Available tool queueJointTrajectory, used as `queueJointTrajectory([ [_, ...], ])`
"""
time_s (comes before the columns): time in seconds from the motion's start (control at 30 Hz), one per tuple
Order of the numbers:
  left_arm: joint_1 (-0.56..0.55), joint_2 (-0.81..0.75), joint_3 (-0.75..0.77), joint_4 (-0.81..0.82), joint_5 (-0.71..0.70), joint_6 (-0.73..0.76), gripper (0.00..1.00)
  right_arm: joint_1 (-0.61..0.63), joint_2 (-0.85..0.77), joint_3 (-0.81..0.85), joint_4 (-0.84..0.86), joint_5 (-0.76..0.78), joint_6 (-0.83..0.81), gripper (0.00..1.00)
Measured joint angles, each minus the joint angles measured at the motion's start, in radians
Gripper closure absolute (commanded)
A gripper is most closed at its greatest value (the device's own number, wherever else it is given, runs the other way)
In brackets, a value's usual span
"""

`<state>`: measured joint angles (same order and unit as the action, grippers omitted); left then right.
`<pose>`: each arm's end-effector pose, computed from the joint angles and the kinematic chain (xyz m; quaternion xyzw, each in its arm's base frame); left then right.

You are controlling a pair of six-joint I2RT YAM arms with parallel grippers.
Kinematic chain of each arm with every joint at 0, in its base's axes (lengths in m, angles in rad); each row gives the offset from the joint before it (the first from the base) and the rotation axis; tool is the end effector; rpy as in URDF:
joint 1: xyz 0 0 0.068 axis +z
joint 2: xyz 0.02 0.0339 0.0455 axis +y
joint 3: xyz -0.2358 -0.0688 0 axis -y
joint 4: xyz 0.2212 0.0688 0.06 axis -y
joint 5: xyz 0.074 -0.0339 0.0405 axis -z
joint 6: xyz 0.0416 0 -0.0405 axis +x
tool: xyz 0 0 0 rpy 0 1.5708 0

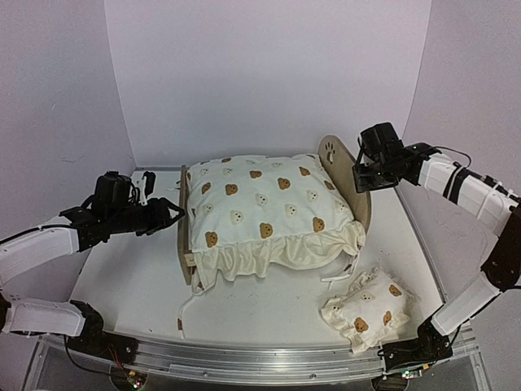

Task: Set up the pet bed

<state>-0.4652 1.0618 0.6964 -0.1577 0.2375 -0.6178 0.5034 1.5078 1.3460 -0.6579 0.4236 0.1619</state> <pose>0.2032 -0.1129 0.2392 -0.0064 0.8618 -0.3439 0.3728 0.2794 0.1343 0.2906 -0.0786 0.9094 -0.0678 0.4028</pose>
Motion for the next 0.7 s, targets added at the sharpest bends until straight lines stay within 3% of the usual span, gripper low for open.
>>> queueJointTrajectory([
  [0.13, -0.021, -0.046, 0.000, -0.006, -0.003, 0.008, 0.31, -0.020, -0.004, 0.055, -0.099, 0.007, -0.047, 0.23],
  [0.27, -0.020, -0.189, 0.009, -0.066, -0.041, 0.070, 0.27, 0.045, 0.003, 0.233, -0.206, 0.046, -0.069, 0.21],
  [0.47, -0.020, -0.325, 0.030, -0.157, -0.049, 0.120, 0.22, 0.411, 0.052, 0.468, -0.225, 0.127, -0.119, 0.19],
  [0.6, -0.020, -0.403, -0.005, -0.182, -0.021, 0.079, 0.21, 0.617, 0.126, 0.428, -0.098, -0.056, -0.142, 0.27],
  [0.7, -0.020, -0.454, -0.065, -0.185, 0.014, 0.039, 0.21, 0.678, 0.230, 0.379, 0.015, -0.198, -0.074, 0.32],
])
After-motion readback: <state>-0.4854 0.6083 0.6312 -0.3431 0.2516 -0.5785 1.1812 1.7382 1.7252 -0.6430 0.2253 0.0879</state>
